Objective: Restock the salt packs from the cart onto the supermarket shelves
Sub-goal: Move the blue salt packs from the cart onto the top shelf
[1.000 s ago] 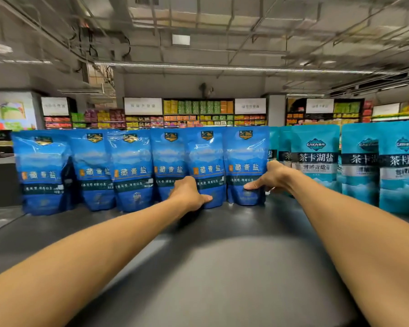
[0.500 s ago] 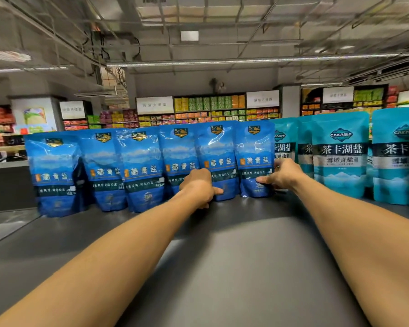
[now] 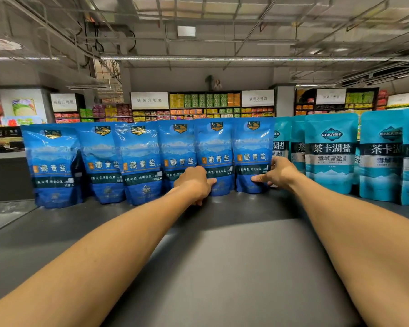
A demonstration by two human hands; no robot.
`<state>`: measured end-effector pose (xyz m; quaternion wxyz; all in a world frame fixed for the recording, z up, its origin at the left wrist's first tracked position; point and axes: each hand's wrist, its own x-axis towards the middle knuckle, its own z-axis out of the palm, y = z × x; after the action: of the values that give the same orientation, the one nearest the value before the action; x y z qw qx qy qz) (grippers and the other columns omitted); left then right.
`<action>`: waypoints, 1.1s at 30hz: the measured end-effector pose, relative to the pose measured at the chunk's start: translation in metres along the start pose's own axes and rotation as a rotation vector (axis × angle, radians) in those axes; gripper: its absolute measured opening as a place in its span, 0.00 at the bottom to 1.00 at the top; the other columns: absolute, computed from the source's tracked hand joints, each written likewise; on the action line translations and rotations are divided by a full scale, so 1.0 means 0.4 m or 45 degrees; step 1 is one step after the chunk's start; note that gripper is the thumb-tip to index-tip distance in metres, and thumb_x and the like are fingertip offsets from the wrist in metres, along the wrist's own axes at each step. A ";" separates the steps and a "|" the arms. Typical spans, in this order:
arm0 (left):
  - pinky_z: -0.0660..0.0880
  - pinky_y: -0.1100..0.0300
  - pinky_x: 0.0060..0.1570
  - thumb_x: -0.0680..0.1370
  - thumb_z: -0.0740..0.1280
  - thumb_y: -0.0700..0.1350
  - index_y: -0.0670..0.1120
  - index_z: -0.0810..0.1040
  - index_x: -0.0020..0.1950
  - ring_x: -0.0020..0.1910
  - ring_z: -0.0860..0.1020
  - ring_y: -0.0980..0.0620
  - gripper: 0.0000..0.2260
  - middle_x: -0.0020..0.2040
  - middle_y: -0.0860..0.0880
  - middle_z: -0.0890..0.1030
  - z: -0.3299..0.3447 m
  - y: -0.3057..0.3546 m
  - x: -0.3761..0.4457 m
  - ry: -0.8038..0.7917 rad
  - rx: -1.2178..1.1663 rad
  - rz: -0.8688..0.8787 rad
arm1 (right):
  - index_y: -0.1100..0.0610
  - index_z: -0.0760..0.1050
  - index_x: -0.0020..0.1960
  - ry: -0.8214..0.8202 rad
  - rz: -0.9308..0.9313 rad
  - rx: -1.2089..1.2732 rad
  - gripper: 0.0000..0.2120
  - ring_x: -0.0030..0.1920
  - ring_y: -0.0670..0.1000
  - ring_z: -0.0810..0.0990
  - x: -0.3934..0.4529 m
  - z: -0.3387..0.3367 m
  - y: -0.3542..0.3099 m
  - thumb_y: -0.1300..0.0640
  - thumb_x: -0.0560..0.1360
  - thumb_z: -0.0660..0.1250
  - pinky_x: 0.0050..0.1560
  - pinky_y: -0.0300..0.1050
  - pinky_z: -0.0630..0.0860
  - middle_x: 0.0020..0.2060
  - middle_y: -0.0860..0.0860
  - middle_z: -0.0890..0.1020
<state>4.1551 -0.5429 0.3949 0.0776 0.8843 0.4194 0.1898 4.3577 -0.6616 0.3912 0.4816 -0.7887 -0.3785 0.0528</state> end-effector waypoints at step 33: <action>0.78 0.54 0.33 0.78 0.59 0.51 0.36 0.80 0.41 0.24 0.81 0.47 0.20 0.29 0.47 0.82 -0.043 0.609 -0.574 -0.111 -1.288 0.853 | 0.56 0.74 0.53 0.849 -0.170 0.130 0.05 0.36 0.49 0.81 -0.864 -0.422 0.021 0.61 0.78 0.66 0.28 0.38 0.74 0.49 0.62 0.82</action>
<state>4.1895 -0.8755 0.4209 0.4414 0.8285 -0.0277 0.3434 4.1932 -1.0092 0.3767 0.6199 -0.7110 -0.2479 -0.2206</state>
